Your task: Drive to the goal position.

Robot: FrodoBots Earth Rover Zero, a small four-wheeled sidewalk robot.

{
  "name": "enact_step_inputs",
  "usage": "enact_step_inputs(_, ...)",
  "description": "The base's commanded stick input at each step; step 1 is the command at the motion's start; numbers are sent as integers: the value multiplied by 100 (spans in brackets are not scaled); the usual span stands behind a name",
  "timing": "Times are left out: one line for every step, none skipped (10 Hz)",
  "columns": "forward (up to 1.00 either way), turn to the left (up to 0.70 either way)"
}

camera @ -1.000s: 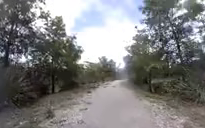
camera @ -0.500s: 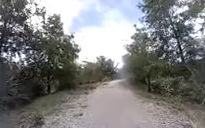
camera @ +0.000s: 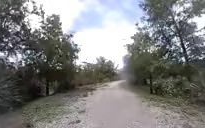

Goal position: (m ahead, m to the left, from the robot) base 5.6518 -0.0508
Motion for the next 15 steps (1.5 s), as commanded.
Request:
enact_step_inputs(45, 0)
enact_step_inputs(45, -19)
enact_step_inputs(45, -21)
enact_step_inputs(45, -10)
enact_step_inputs(45, 0)
enact_step_inputs(45, 0)
enact_step_inputs(45, 0)
enact_step_inputs(45, 0)
enact_step_inputs(45, 0)
enact_step_inputs(45, 0)
enact_step_inputs(45, 0)
enact_step_inputs(45, 0)
enact_step_inputs(45, 0)
enact_step_inputs(45, 0)
enact_step_inputs(45, 0)
